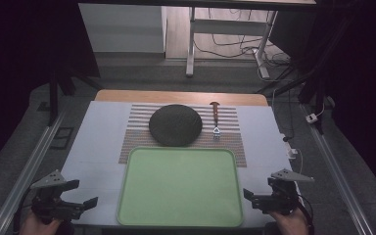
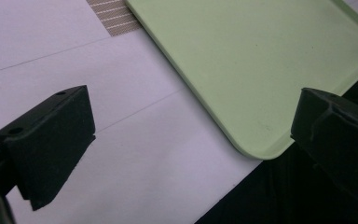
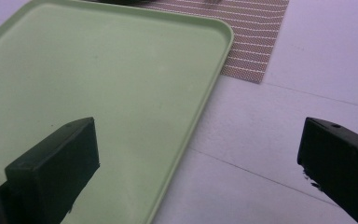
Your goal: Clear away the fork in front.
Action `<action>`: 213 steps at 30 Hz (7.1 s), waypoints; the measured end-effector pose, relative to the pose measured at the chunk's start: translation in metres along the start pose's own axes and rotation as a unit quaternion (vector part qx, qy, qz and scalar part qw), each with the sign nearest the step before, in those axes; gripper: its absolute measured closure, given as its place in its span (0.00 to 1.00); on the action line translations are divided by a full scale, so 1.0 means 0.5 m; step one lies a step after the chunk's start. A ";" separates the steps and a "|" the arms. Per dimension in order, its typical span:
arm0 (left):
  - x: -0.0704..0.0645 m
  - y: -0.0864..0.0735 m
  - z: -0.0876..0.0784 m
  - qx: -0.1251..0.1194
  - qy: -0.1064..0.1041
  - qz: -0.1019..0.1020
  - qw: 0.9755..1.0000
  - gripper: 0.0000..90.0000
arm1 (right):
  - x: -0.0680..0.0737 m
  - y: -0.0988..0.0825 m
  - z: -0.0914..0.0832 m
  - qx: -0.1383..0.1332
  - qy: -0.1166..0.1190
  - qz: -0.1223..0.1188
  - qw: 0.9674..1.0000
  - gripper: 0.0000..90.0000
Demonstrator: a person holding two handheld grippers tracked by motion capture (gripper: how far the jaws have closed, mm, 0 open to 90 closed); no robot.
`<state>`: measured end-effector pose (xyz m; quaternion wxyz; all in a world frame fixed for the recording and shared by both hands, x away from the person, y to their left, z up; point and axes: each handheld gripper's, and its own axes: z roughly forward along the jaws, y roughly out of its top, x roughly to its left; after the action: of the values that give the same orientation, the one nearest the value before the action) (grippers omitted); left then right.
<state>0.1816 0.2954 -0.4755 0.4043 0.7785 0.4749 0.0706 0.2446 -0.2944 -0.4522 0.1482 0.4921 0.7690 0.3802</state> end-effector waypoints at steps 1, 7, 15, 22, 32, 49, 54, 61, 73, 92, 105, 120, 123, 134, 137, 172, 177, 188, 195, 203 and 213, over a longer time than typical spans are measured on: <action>0.000 0.000 0.000 0.000 -0.001 0.001 1.000 0.00 | 0.000 0.000 0.000 -0.001 -0.001 -0.001 1.000 0.00; 0.007 -0.002 -0.003 -0.007 -0.015 -0.009 1.000 0.00 | 0.004 0.001 0.002 0.004 0.009 -0.014 1.000 0.00; 0.007 -0.003 -0.005 -0.012 -0.014 -0.012 1.000 0.00 | 0.002 0.002 0.003 0.006 0.012 -0.008 1.000 0.00; 0.007 -0.004 -0.007 -0.017 -0.017 -0.011 1.000 0.00 | 0.004 0.003 0.002 0.007 0.011 -0.014 1.000 0.00; 0.007 -0.006 -0.009 -0.021 -0.017 -0.011 1.000 0.00 | 0.009 0.010 0.000 -0.010 0.017 -0.027 0.999 0.00; 0.002 -0.003 -0.004 -0.012 -0.011 -0.002 1.000 0.02 | 0.019 0.033 0.032 -0.010 0.064 -0.054 0.996 0.00; -0.001 -0.002 -0.004 -0.009 -0.005 0.005 1.000 0.02 | 0.019 0.041 0.041 -0.013 0.067 -0.062 0.996 0.00; -0.007 -0.001 -0.004 -0.013 0.005 0.017 1.000 0.00 | 0.015 0.060 0.058 -0.001 0.071 -0.063 0.995 0.00; -0.007 0.000 -0.001 -0.006 0.005 0.016 1.000 0.00 | 0.018 0.097 0.102 0.013 0.085 -0.073 0.994 0.00; -0.002 -0.001 -0.001 -0.008 -0.002 0.007 1.000 0.00 | -0.012 0.159 0.198 0.036 0.028 -0.093 0.995 0.00; 0.000 -0.001 -0.001 -0.008 -0.005 0.007 1.000 0.00 | -0.039 0.205 0.275 0.072 -0.026 -0.120 0.990 0.00; 0.002 -0.001 -0.001 -0.008 -0.008 0.004 1.000 0.00 | -0.029 0.243 0.365 0.092 -0.113 -0.224 0.964 0.01; 0.002 -0.001 -0.001 -0.009 -0.009 0.001 1.000 0.00 | -0.021 0.246 0.377 0.095 -0.129 -0.247 0.956 0.02; 0.004 -0.001 -0.002 -0.010 -0.007 -0.003 1.000 0.00 | 0.026 0.243 0.430 0.120 -0.186 -0.413 0.883 0.36; 0.005 -0.001 -0.003 -0.011 -0.009 -0.006 1.000 0.00 | 0.036 0.239 0.442 0.128 -0.187 -0.448 0.865 0.51; 0.002 -0.001 -0.005 -0.015 -0.014 0.002 1.000 0.00 | 0.069 0.241 0.284 0.052 -0.145 -0.454 0.878 1.00; 0.004 0.001 -0.005 -0.012 -0.021 -0.001 1.000 0.00 | 0.075 0.235 0.248 0.026 -0.094 -0.410 0.907 1.00; 0.005 0.012 0.008 -0.003 -0.046 0.009 0.999 0.00 | 0.066 0.219 0.185 -0.019 0.004 -0.319 0.947 1.00; 0.009 0.027 0.023 -0.003 -0.061 0.025 0.998 0.00 | 0.059 0.202 0.145 -0.045 0.080 -0.267 0.959 1.00; -0.004 0.057 0.050 -0.001 -0.075 0.049 0.996 0.00 | 0.061 0.179 0.119 -0.052 0.145 -0.244 0.958 1.00; -0.036 0.113 0.111 0.021 -0.091 0.103 0.990 0.00 | 0.084 0.156 0.096 -0.054 0.213 -0.242 0.945 1.00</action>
<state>0.2380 0.2372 -0.4679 0.4200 0.8346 0.3551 0.0310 0.3041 -0.2192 -0.4212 0.0955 0.1898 0.8568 0.4699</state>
